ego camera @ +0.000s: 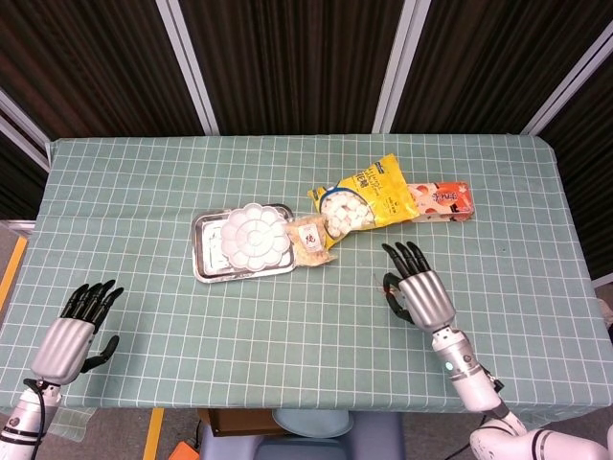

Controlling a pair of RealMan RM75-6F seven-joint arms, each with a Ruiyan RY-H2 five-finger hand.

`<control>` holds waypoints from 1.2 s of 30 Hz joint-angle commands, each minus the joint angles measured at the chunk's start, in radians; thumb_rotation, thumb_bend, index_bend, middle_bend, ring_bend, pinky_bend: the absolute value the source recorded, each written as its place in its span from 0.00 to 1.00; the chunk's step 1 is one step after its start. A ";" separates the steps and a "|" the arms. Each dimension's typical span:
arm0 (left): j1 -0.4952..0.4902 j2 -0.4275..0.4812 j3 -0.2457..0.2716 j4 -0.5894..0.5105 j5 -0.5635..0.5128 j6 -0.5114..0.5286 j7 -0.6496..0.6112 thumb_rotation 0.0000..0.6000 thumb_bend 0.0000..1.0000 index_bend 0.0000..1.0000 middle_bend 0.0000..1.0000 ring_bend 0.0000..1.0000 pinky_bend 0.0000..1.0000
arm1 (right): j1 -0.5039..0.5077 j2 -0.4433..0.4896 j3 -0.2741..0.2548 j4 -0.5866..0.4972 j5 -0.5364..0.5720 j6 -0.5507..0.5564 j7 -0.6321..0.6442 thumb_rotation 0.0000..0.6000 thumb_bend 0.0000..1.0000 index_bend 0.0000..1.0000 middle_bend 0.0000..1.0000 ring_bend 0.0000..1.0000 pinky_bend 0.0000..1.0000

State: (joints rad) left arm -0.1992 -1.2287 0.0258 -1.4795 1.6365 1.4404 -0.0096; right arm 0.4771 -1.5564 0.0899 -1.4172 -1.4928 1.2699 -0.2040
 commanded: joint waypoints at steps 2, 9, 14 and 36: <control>-0.002 -0.003 0.001 0.002 0.007 0.001 0.002 1.00 0.42 0.00 0.00 0.00 0.06 | 0.020 -0.023 -0.003 -0.002 0.008 -0.045 -0.011 1.00 0.54 0.74 0.17 0.00 0.00; 0.004 0.007 -0.001 0.004 -0.009 0.002 -0.010 1.00 0.42 0.00 0.00 0.00 0.06 | -0.031 0.009 -0.039 0.017 -0.004 -0.006 0.024 1.00 0.54 0.74 0.17 0.00 0.00; 0.003 0.002 -0.001 0.001 0.000 0.007 0.003 1.00 0.42 0.00 0.00 0.00 0.05 | 0.013 -0.044 -0.010 0.035 0.000 -0.055 0.020 1.00 0.54 0.74 0.17 0.00 0.00; -0.001 0.000 0.001 0.004 -0.012 -0.015 0.011 1.00 0.42 0.00 0.00 0.00 0.06 | 0.023 -0.141 -0.026 0.157 0.032 -0.132 0.029 1.00 0.54 0.74 0.17 0.00 0.00</control>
State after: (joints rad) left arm -0.1998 -1.2284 0.0262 -1.4754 1.6242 1.4259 0.0008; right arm 0.5003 -1.6960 0.0642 -1.2612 -1.4609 1.1393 -0.1751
